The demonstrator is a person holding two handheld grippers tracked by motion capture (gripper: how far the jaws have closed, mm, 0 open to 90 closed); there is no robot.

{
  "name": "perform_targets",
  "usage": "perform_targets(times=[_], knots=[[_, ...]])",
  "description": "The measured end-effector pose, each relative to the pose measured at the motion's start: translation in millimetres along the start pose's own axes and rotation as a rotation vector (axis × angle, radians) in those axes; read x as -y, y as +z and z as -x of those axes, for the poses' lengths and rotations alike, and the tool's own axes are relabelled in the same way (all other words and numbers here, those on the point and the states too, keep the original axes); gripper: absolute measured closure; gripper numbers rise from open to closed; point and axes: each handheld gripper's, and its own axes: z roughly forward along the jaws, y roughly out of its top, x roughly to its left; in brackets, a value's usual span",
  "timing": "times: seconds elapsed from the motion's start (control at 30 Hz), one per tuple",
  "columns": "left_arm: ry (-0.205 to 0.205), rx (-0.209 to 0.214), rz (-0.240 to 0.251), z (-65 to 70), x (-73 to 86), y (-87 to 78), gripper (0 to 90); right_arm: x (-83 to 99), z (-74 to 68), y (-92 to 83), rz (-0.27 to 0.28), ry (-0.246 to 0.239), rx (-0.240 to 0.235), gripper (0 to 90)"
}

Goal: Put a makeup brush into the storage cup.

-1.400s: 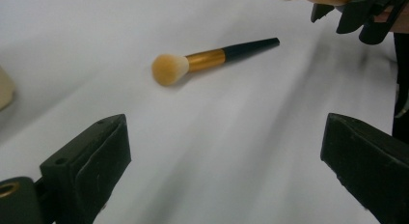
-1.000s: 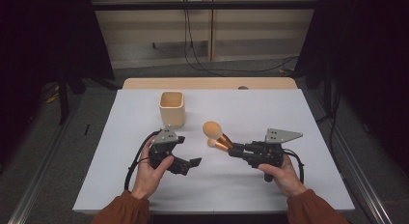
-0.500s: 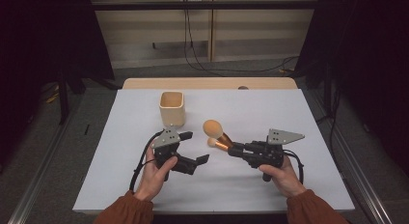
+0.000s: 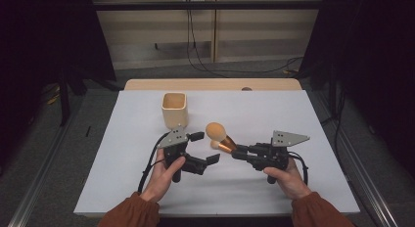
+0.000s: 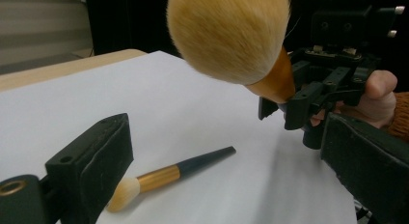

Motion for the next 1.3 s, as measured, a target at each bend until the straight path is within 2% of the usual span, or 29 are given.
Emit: perform_targets(times=[0.37, 0.5, 0.57, 0.63, 0.67, 0.87, 0.93, 1.07, 1.13, 1.2, 1.3], knots=[[0.034, 0.028, 0.033, 7.9, -9.2, 8.9, 3.1, -1.3, -1.7, -1.5, 0.035, -0.017, -0.017, 74.0], [0.022, 0.059, 0.05, 8.7, -11.7, 11.0, 3.1, -0.6, -1.3, -1.3, 0.04, -0.022, -0.021, 74.0], [0.042, 0.063, 0.057, 10.3, -12.5, 12.4, 3.7, -0.5, -2.2, -1.1, 0.052, -0.034, -0.023, 74.1], [0.079, 0.034, 0.055, 12.6, -12.7, 13.6, 4.7, -0.6, -2.7, -0.8, 0.059, -0.035, -0.03, 74.0], [0.073, 0.049, 0.056, 13.2, -12.6, 14.4, 5.5, -0.7, -2.9, -0.6, 0.062, -0.039, -0.033, 74.0], [0.073, 0.084, 0.074, 13.0, -12.2, 17.6, 18.6, 0.6, -3.4, 0.3, 0.063, -0.055, -0.046, 74.0], [0.052, 0.105, 0.084, 11.5, -11.7, 18.7, 22.2, 0.6, -3.5, 0.6, 0.066, -0.059, -0.052, 74.0], [0.036, 0.139, 0.111, 10.4, -10.4, 20.5, 31.7, 1.0, -3.7, 1.0, 0.071, -0.062, -0.058, 74.0], [0.037, 0.141, 0.117, 10.8, -9.2, 20.8, 35.6, 1.0, -4.2, 1.1, 0.072, -0.062, -0.063, 74.0], [0.012, 0.155, 0.133, 9.3, -7.3, 21.0, 37.8, 1.1, -4.3, 1.2, 0.07, -0.064, -0.064, 74.0], [0.0, 0.17, 0.145, 7.0, -6.7, 20.2, 42.2, 2.0, -4.6, 1.4, 0.065, -0.063, -0.065, 74.0]])
